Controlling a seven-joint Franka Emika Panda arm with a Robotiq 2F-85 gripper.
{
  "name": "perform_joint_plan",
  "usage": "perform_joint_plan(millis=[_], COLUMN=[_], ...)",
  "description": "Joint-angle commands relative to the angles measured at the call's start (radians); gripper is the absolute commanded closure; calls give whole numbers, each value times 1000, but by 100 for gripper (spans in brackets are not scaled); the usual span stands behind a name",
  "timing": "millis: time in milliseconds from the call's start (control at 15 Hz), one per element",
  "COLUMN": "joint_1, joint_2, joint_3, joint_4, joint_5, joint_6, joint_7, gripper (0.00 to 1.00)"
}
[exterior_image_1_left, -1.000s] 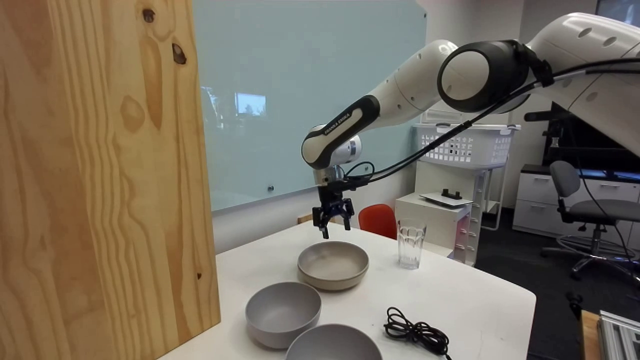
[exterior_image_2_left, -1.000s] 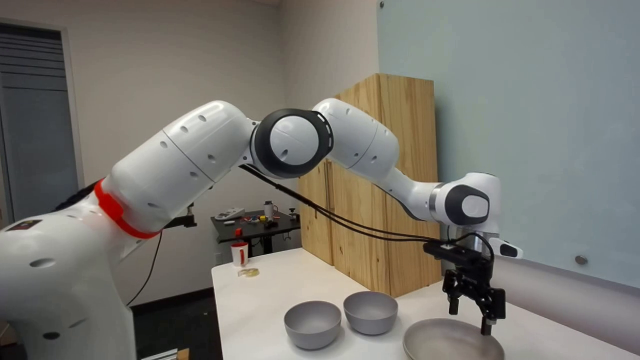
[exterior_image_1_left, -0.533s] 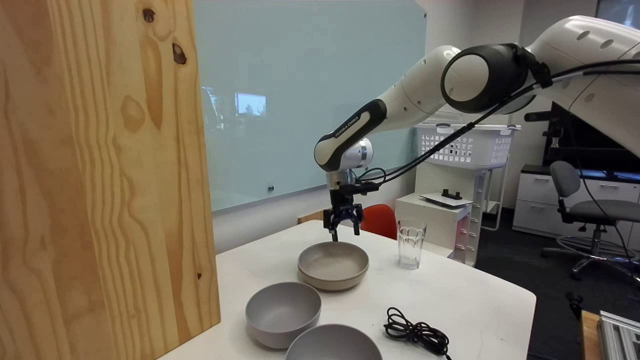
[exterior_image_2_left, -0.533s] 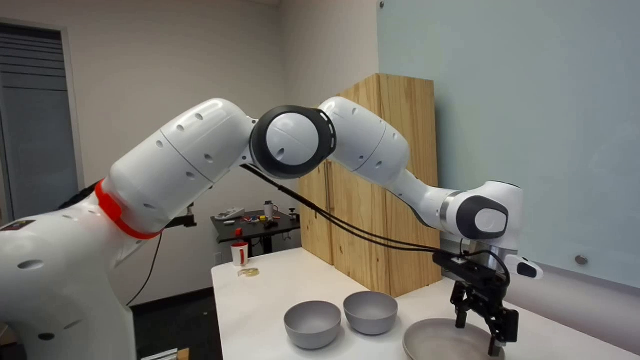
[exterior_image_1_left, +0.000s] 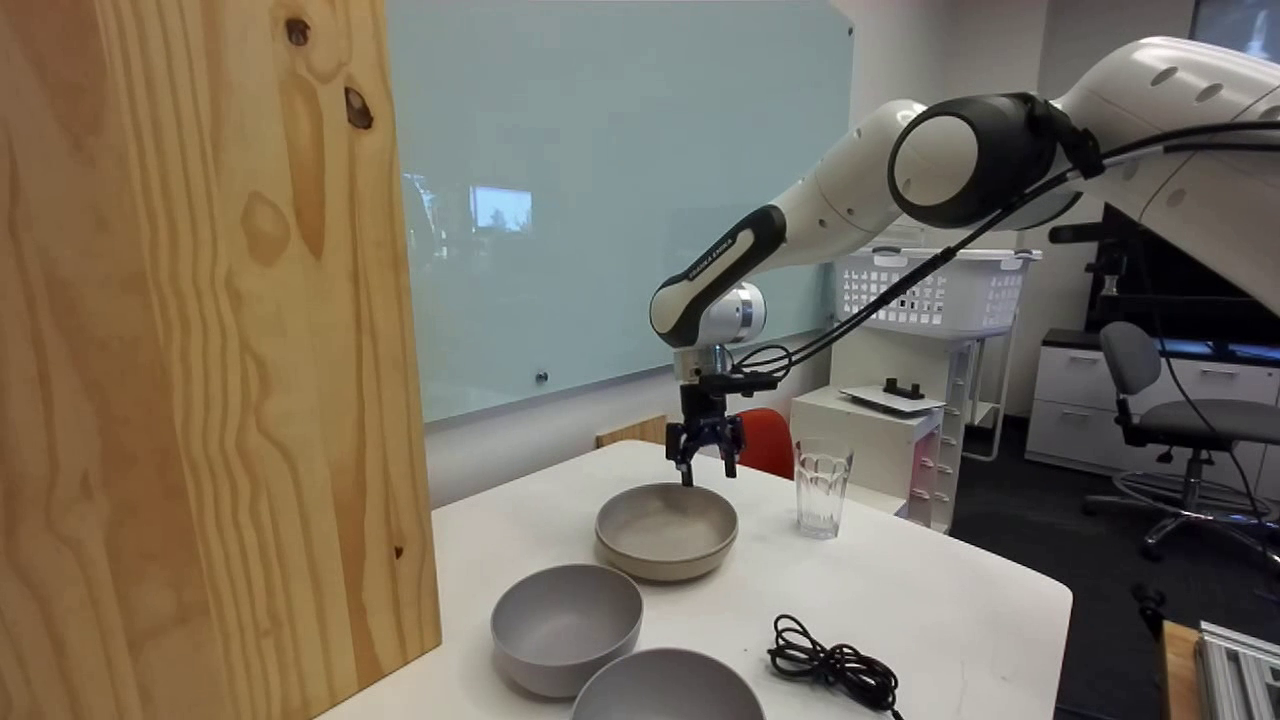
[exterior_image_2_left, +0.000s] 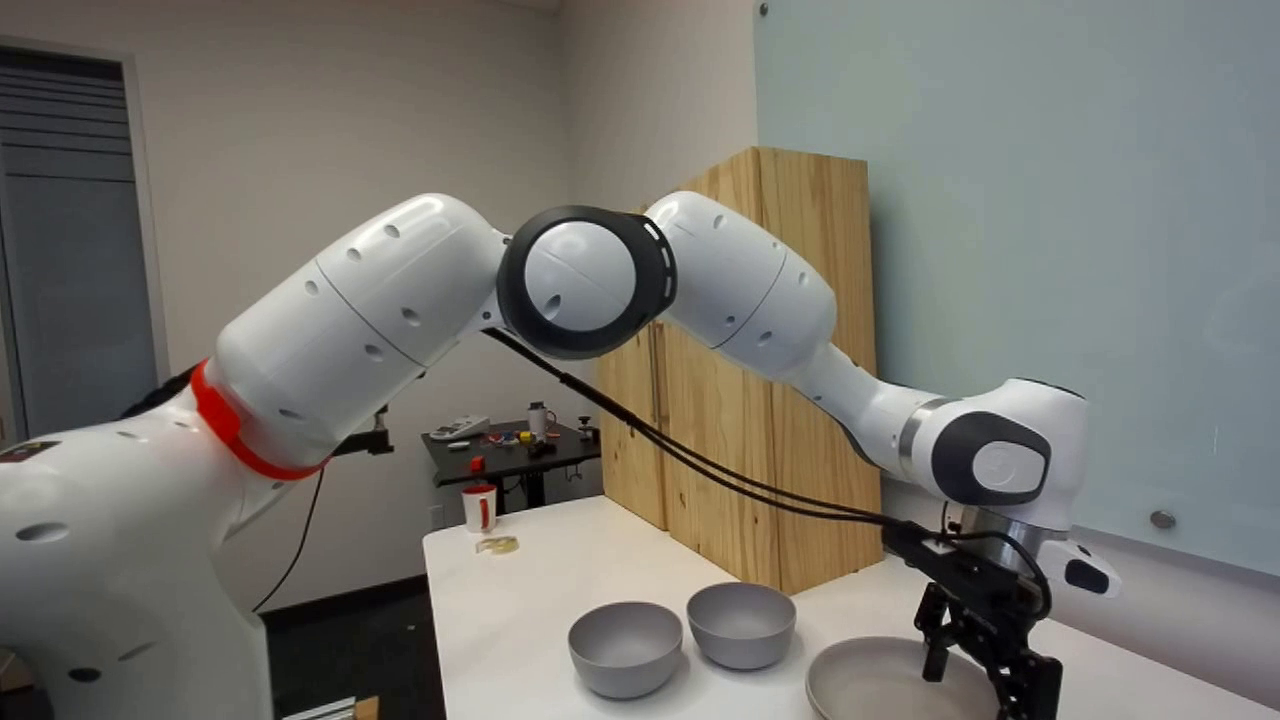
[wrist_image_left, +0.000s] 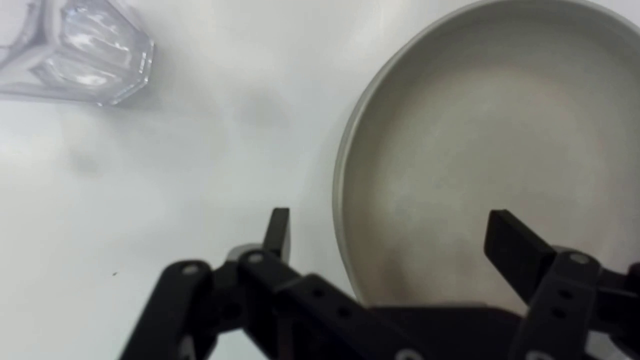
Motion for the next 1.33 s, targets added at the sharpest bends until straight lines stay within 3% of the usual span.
perform_joint_plan(millis=[0,67,133,600,667,800,1133,1267], joint_1=[-32,-36,-40,-44,-46,-46,-45,-45], joint_2=[10,8,9,18,19,21,29,30], joint_3=[19,23,26,41,43,42,38,37], joint_4=[-26,-29,-27,-20,-21,-21,-16,-14], joint_5=[44,48,52,52,51,48,40,38], joint_6=[28,35,36,21,18,19,11,9], joint_7=[-76,-98,-115,-187,-197,-211,-233,-238], gripper=[0,25,26,80,38,42,8,0])
